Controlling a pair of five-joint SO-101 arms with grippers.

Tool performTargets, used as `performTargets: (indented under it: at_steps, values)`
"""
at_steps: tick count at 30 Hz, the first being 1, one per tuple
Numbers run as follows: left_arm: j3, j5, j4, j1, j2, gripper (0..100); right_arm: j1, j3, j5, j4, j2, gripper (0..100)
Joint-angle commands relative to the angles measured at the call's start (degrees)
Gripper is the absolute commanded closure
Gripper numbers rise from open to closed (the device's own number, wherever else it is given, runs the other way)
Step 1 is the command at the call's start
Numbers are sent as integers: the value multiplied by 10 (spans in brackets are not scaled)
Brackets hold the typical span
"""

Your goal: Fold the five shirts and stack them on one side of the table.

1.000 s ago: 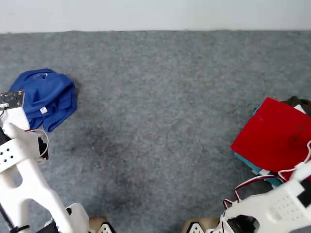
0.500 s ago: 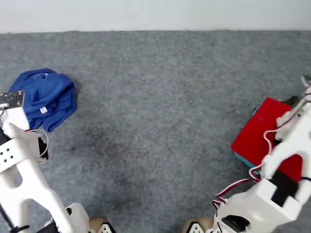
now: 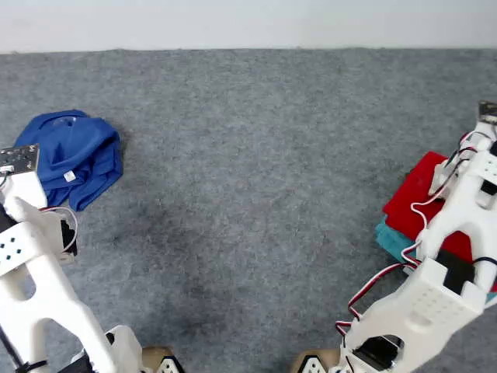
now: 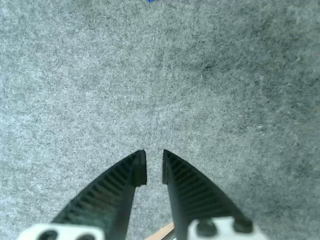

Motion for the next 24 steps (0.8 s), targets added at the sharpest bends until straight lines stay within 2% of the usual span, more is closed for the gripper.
performTargets:
  at_steps: [1, 7, 12, 15, 19, 24]
  values:
    - [-1, -9, -4, 4, -9, 927, -7, -25, -8, 32, -30, 786]
    - [-1, -9, -4, 4, -9, 927, -7, -67, 18, 222, -155, 784]
    - [0, -9, -4, 4, -8, 927, -5, -47, 50, 317, -242, 785]
    - [4, -9, -6, 4, -8, 927, -2, 25, 69, 314, -257, 786]
    - [20, -9, -8, 4, -8, 927, 23, 131, 82, 253, -265, 786]
    - [30, -9, -19, 4, -8, 927, 84, 165, 84, 202, -264, 786]
